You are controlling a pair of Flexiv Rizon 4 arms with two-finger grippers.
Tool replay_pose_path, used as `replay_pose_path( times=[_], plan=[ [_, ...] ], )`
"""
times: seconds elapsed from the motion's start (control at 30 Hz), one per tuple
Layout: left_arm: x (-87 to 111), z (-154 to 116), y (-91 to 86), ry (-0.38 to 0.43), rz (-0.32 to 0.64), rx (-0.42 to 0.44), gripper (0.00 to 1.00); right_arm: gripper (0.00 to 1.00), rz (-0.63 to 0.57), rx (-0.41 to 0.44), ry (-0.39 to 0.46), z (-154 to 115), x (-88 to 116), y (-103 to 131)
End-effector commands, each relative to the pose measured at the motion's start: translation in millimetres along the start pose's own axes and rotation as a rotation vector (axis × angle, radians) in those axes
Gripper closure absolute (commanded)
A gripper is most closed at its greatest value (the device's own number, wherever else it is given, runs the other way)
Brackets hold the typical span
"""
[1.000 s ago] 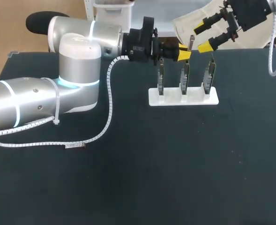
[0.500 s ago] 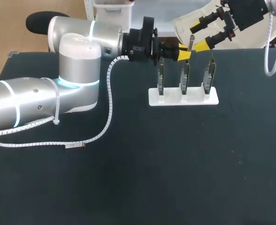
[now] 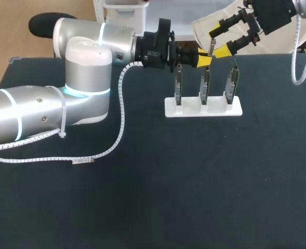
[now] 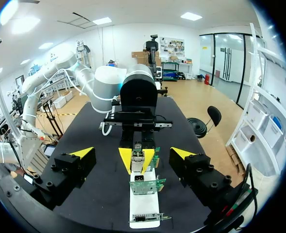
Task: Pick up the optical module with the left hand, and insert it into the network port with the right hand.
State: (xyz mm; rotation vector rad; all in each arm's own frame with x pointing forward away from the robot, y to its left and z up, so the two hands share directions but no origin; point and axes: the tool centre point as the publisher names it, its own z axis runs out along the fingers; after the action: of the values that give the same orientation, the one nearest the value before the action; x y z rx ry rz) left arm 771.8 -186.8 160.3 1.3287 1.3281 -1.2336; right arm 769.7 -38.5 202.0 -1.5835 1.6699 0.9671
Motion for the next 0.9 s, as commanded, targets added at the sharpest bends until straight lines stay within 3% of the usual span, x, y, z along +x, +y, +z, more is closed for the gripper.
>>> replay_pose_path(
  times=[0.03, 0.77, 0.83, 0.87, 0.9],
  plan=[
    [0.1, -0.4, -1.2, -0.001, 0.001, -0.003, 1.00, 0.00, -0.004, -0.001, 0.000, 1.3, -1.5, 0.3],
    [0.1, -0.4, -1.2, -0.001, 0.001, -0.003, 1.00, 0.00, -0.013, -0.010, 0.008, 5.5, -3.6, 3.8],
    [0.1, -0.4, -1.2, -0.001, 0.001, -0.003, 1.00, 0.58, -0.013, -0.012, 0.007, 5.7, -3.1, 4.5],
    [0.1, -0.4, -1.2, -0.001, 0.001, -0.003, 1.00, 1.00, -0.014, -0.013, 0.006, 5.9, -2.8, 5.1],
    [0.1, -0.4, -1.2, -0.001, 0.001, -0.003, 1.00, 1.00, -0.014, -0.015, 0.007, 6.1, -2.5, 5.5]
  ],
)
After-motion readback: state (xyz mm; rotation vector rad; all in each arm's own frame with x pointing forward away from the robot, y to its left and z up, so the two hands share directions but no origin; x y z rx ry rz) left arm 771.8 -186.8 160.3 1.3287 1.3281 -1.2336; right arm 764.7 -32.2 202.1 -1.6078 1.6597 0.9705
